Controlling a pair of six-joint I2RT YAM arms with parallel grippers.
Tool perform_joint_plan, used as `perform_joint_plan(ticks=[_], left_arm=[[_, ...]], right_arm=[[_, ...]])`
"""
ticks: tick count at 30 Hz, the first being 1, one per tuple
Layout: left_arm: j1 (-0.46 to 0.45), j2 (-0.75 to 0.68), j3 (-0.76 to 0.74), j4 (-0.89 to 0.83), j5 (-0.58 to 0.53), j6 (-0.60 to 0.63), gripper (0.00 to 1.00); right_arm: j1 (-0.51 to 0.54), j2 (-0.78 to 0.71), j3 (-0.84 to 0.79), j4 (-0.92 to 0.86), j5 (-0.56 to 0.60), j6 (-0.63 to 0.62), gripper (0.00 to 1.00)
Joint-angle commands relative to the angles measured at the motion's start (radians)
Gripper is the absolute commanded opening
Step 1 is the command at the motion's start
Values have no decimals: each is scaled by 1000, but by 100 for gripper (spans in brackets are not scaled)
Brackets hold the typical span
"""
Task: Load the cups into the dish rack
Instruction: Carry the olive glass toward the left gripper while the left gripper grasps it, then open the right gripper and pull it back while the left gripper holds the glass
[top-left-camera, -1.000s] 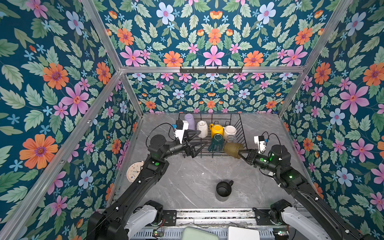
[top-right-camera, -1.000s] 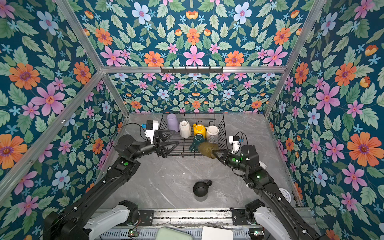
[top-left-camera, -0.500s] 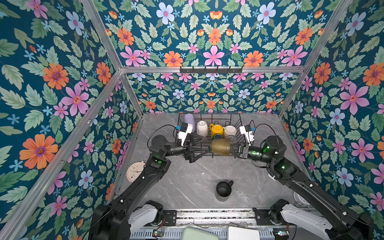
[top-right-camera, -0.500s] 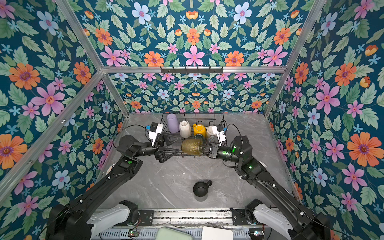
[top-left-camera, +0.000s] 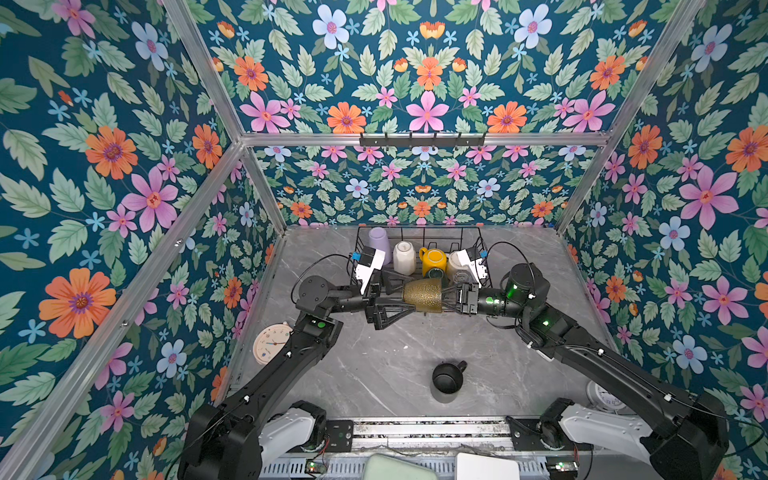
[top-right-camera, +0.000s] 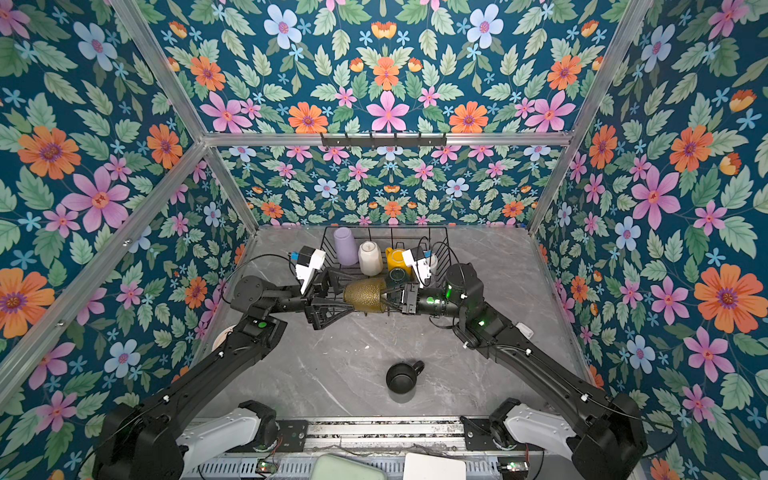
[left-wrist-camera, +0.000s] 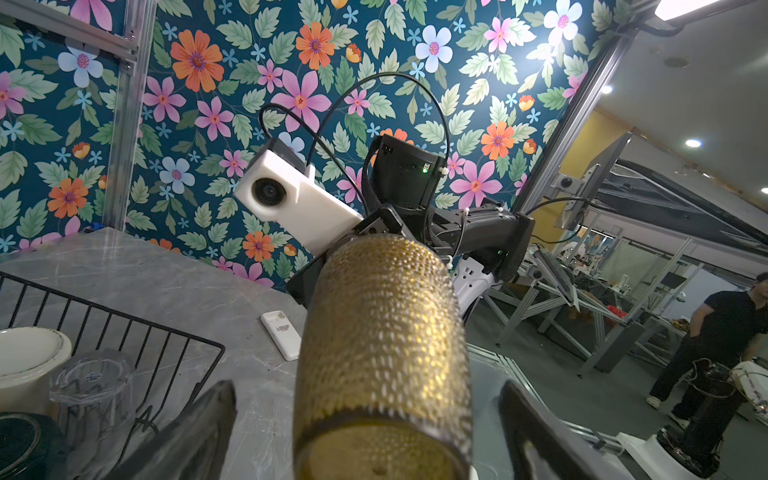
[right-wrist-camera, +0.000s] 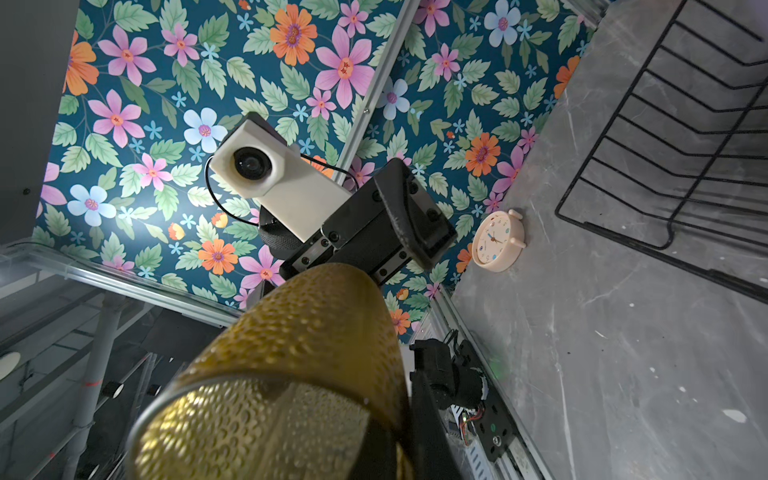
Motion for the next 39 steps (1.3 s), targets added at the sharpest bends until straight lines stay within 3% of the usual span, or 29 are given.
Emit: perform_joint_plan(ticks=[1, 9, 16, 22, 25, 27, 32, 36, 39], left_arm=[[1, 4, 5, 48, 22, -16, 99], [0, 14, 5, 77, 43, -47, 93], [0, 22, 8, 96, 47, -71, 75], [0, 32, 17, 119, 56, -96, 42], [0, 32, 20, 120, 49, -97, 18], [1, 35, 31, 97, 49, -88, 0], [5, 22, 61, -46, 17, -3, 0], [6, -10, 111, -302, -45, 182, 0], [7, -24, 178, -559, -127, 354, 0]], right_arm=[[15, 18, 16, 66, -15, -21, 0], [39, 72, 42, 98, -25, -12, 0], [51, 95, 52, 110, -25, -6, 0], [51, 96, 51, 95, -15, -8, 0], [51, 88, 49, 78, 0, -8, 3], [51, 75, 45, 68, 20, -5, 11], [39, 4, 33, -33, 95, -35, 40], [-12, -89, -1, -137, 153, -51, 57], [-35, -179, -13, -324, 284, -108, 78]])
